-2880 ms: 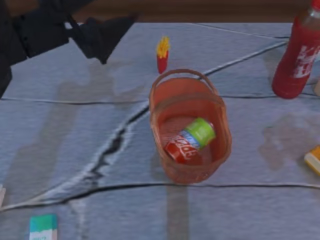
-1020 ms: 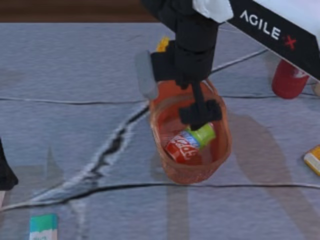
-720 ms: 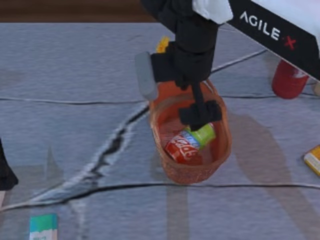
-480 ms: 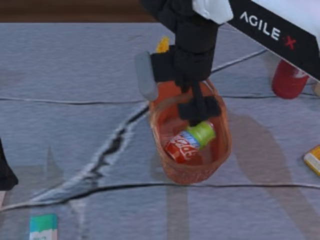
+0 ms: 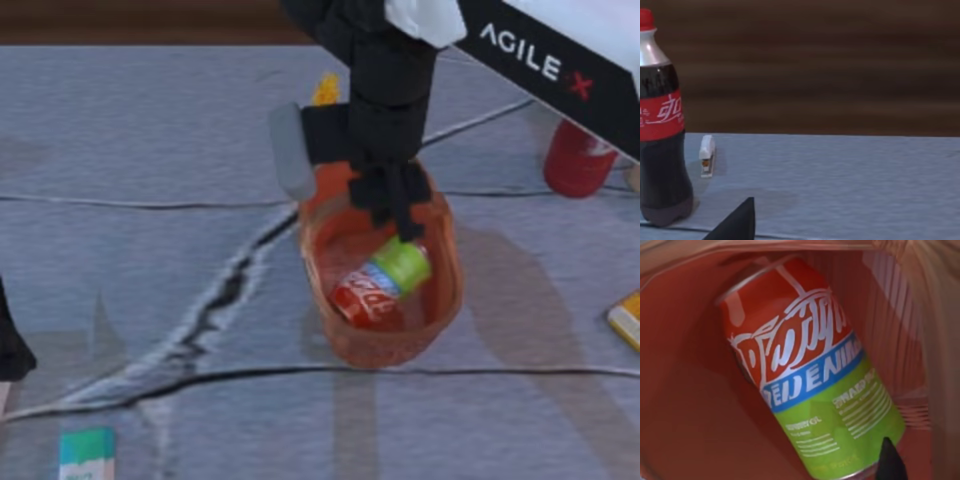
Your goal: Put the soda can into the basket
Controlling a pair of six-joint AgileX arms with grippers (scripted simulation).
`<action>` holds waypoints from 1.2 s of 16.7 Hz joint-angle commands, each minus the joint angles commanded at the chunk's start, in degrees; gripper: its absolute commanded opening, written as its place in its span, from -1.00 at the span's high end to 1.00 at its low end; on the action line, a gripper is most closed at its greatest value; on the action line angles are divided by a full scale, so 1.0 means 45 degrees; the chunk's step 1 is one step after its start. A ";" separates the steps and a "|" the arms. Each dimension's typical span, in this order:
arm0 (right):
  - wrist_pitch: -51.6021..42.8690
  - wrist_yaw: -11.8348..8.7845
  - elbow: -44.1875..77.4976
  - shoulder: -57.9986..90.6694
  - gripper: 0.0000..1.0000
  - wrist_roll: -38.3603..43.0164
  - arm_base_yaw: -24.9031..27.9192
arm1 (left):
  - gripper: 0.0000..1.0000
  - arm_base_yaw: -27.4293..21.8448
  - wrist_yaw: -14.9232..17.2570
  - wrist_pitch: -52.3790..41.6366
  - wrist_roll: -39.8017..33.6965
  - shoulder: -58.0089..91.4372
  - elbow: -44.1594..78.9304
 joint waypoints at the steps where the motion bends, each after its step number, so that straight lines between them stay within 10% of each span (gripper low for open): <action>1: 0.0000 0.0000 0.0000 0.0000 1.00 0.0000 0.0000 | -1.00 0.0000 0.0000 0.0000 0.0000 0.0000 0.0000; 20: 0.0000 0.0000 0.0000 0.0000 1.00 0.0000 0.0000 | -1.00 0.0000 0.0000 0.0000 0.0000 0.0000 0.0000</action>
